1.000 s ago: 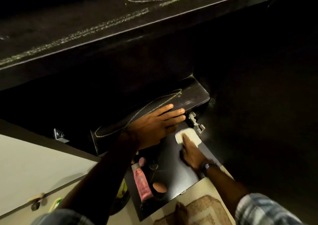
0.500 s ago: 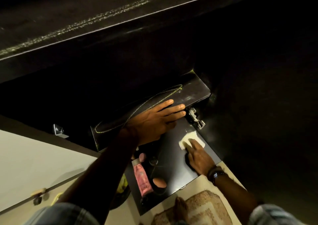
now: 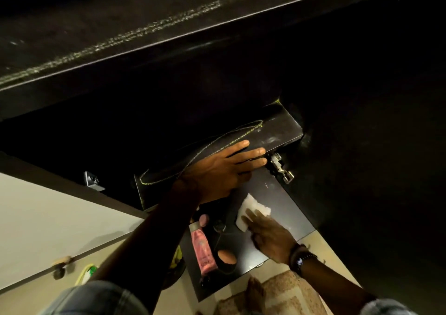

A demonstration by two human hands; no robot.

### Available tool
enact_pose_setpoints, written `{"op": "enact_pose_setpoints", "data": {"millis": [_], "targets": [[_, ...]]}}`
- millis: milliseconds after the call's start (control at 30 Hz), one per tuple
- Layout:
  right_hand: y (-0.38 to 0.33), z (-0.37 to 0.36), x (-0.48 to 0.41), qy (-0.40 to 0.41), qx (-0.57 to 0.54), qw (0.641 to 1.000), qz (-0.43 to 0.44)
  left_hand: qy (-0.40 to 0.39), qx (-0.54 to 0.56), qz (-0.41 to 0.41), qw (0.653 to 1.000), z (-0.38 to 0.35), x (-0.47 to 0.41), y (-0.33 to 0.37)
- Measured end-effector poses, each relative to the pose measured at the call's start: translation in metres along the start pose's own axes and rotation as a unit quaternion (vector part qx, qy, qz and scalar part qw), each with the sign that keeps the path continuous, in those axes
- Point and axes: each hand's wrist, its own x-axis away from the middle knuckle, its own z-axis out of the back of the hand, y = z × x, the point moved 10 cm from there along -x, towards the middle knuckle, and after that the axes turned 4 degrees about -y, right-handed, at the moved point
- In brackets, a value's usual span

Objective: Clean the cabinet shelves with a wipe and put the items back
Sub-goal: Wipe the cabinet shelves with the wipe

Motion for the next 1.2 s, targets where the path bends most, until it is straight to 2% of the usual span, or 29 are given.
{"op": "enact_pose_setpoints", "data": {"millis": [67, 167, 233, 300, 367, 433, 533, 633, 733, 800, 867, 933, 1033, 1100, 1200], "targets": [[0.009, 0.025, 0.007, 0.053, 0.037, 0.998, -0.018, -0.003, 0.000, 0.008, 1.000, -0.001, -0.001, 0.000], [0.006, 0.070, -0.028, 0.108, -0.003, 0.992, -0.069, 0.004, -0.005, 0.013, 1.000, -0.002, -0.002, -0.003], [-0.022, 0.090, -0.059, 0.125, -0.024, 0.991, -0.043, 0.002, -0.002, 0.008, 1.000, -0.002, 0.000, -0.003], [-0.042, 0.073, -0.087, 0.071, -0.017, 0.997, 0.005, 0.006, 0.000, 0.002, 1.000, -0.001, 0.000, -0.002], [-0.039, 0.030, -0.089, 0.000, -0.012, 1.000, 0.015, 0.009, 0.010, -0.002, 1.000, -0.001, 0.000, -0.001], [-0.023, -0.005, -0.060, -0.001, -0.022, 1.000, 0.006, 0.009, 0.007, 0.006, 1.000, -0.002, 0.000, -0.002], [-0.015, -0.019, 0.021, 0.075, 0.015, 0.996, 0.044, 0.001, -0.002, 0.001, 1.000, -0.002, 0.000, -0.001], [0.020, -0.021, 0.088, 0.092, -0.021, 0.996, -0.009, 0.010, -0.008, 0.005, 1.000, 0.001, 0.000, -0.001], [0.057, -0.008, 0.083, 0.089, -0.008, 0.991, -0.104, 0.017, -0.005, 0.008, 1.000, 0.001, -0.001, -0.001], [0.057, 0.009, 0.051, 0.111, -0.019, 0.985, -0.132, 0.022, -0.011, 0.006, 1.000, 0.002, 0.000, -0.001], [0.031, 0.018, 0.016, 0.103, -0.013, 0.988, -0.112, 0.025, -0.003, 0.003, 1.000, 0.002, 0.001, -0.003], [-0.007, 0.005, 0.001, 0.068, 0.004, 0.996, -0.049, 0.021, 0.011, 0.001, 1.000, 0.001, 0.001, -0.003], [-0.031, -0.026, 0.031, 0.072, 0.088, 0.993, 0.037, 0.018, 0.011, 0.000, 1.000, 0.001, 0.001, -0.003], [-0.013, -0.032, 0.065, 0.078, 0.037, 0.996, 0.017, 0.013, -0.004, -0.002, 1.000, 0.001, 0.001, -0.002], [0.027, -0.013, 0.078, 0.080, 0.034, 0.995, -0.045, 0.001, -0.018, 0.005, 1.000, -0.002, 0.001, -0.001]]}}
